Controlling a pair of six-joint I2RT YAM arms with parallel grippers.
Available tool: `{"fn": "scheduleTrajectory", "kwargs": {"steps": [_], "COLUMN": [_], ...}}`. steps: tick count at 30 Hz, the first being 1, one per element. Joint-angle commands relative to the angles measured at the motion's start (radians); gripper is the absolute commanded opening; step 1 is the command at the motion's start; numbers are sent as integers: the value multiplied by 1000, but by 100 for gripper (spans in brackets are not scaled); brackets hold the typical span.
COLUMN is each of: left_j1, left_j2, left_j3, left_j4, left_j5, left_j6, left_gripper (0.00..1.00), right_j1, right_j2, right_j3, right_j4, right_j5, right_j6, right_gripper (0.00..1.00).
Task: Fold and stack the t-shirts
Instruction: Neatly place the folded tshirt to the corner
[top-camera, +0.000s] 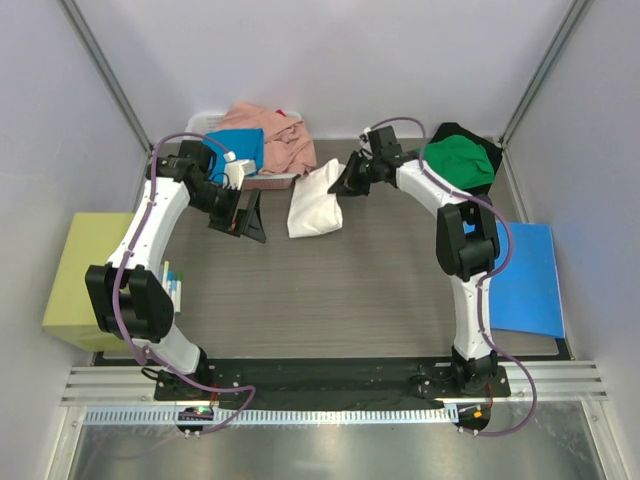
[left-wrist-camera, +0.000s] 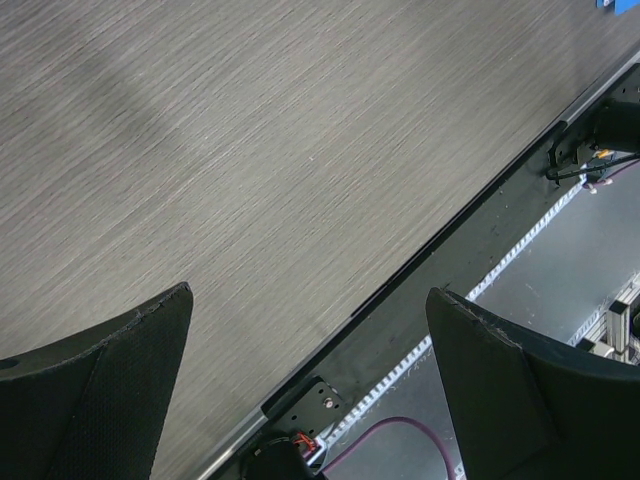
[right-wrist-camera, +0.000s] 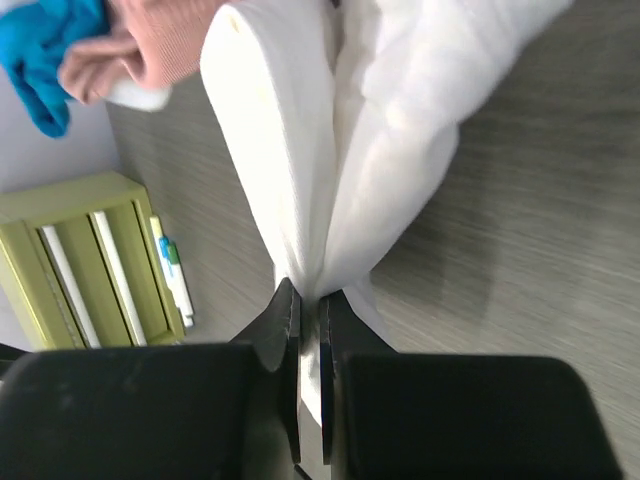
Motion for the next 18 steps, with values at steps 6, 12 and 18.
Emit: {"fn": "scheduleTrajectory", "kwargs": {"steps": [6,12,18], "left_j1": [6,6,8], "left_j2": [-38,-31,-38], "left_j3": [4,12,6], "left_j4": [3,8,9], "left_j5": [14,23,18], "left_j6": [0,-9,-10], "left_gripper": [100,100,100], "right_j1": [-220,-381,-522], "right_j2": [-26,204,269], "right_j3": [213,693,772], "right_j4": [-97,-196,-107], "right_j5": [22,-55,-98], "right_j6": [-6,67,179], "right_gripper": [1,1,1]}}
